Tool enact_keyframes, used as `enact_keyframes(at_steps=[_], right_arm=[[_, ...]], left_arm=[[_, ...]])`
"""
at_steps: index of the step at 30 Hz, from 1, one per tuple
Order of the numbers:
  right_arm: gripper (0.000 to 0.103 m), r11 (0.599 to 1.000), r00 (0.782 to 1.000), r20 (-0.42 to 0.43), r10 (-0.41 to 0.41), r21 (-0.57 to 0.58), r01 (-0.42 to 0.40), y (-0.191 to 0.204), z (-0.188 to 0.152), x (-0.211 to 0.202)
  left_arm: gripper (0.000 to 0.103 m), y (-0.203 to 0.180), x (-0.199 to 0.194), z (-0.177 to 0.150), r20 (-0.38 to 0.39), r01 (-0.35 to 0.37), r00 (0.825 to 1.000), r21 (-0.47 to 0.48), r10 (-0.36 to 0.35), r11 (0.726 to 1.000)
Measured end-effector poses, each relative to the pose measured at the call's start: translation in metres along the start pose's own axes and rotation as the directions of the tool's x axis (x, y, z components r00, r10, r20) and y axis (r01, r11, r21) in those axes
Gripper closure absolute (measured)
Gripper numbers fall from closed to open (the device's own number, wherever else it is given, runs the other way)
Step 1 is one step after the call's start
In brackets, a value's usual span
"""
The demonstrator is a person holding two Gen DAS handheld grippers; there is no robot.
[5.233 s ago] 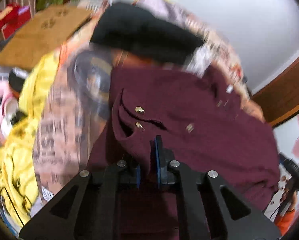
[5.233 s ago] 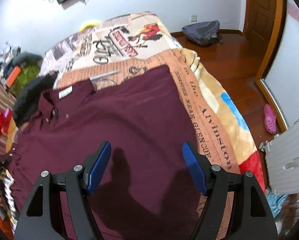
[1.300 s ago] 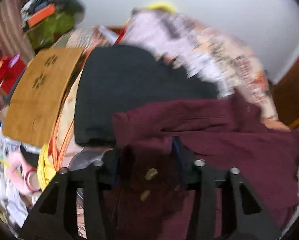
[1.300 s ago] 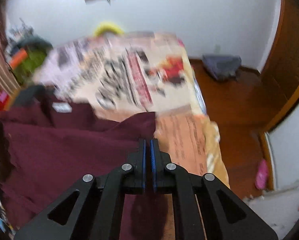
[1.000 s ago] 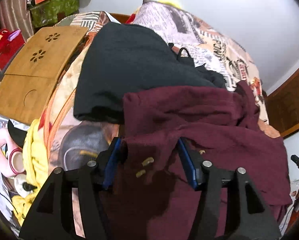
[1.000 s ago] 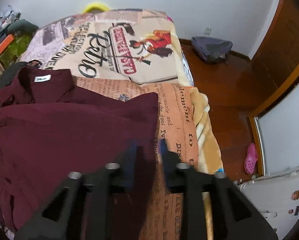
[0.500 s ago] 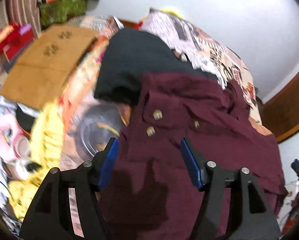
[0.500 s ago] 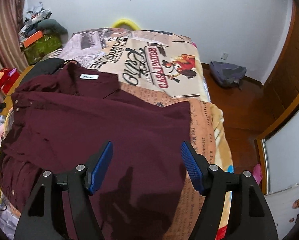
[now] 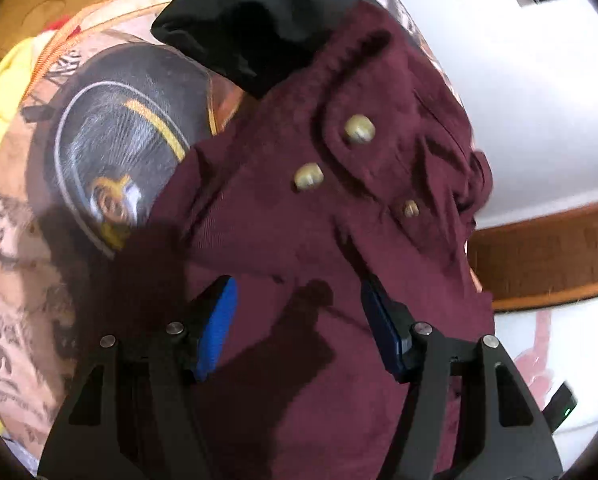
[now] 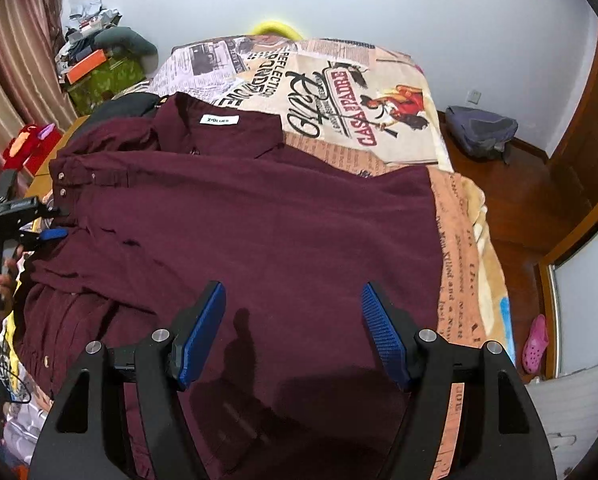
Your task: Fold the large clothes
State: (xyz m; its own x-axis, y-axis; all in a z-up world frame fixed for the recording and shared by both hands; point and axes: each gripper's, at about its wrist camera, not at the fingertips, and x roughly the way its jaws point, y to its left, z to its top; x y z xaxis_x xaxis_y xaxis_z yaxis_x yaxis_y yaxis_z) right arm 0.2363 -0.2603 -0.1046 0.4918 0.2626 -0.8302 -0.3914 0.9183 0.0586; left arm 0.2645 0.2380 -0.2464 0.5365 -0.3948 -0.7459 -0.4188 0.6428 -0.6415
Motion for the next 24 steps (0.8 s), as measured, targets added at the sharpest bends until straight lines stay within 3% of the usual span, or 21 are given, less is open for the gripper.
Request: enact_keyframes(at_steps=[5,9,11,14,19,22,24], right_arm=[[0.036,0.999,1.0,-0.012,0.024,0.03,-0.023,-0.001,-0.001,0.004],[0.036,0.998,0.999,-0.016,0.038,0.056,-0.037,-0.001,-0.002,0.006],[0.036,0.997,0.999,-0.019,0.043,0.065,-0.042,0.0,-0.004,0.005],[0.036,0.997,0.999,-0.019,0.043,0.064,-0.042,0.001,-0.006,0.002],[0.036,0.998,1.0,-0.002,0.016,0.058,-0.016,-0.002,-0.011,-0.01],[0.036,0.998,1.0,0.014,-0.008,0.062,0.007,-0.008,-0.014,-0.02],[0.036,0.997,1.0,0.021,-0.014,0.074,0.012,-0.012,-0.015,-0.024]], left_arm=[[0.04,0.002,0.016,0.01,0.038,-0.015,0.999,-0.065,0.018,0.998],[0.041,-0.008,0.019,0.006,0.101,-0.079,0.991,-0.069,0.085,0.995],[0.056,-0.019,0.021,0.002,0.135,-0.178,0.974,-0.053,0.183,0.983],[0.07,-0.031,0.02,-0.005,0.16,-0.233,0.959,-0.013,0.232,0.972],[0.09,-0.061,0.007,-0.019,0.188,-0.261,0.953,0.125,0.236,0.957],[0.091,-0.08,-0.017,-0.03,0.222,-0.239,0.955,0.171,0.199,0.956],[0.092,-0.093,-0.041,-0.039,0.236,-0.18,0.963,0.19,0.134,0.965]])
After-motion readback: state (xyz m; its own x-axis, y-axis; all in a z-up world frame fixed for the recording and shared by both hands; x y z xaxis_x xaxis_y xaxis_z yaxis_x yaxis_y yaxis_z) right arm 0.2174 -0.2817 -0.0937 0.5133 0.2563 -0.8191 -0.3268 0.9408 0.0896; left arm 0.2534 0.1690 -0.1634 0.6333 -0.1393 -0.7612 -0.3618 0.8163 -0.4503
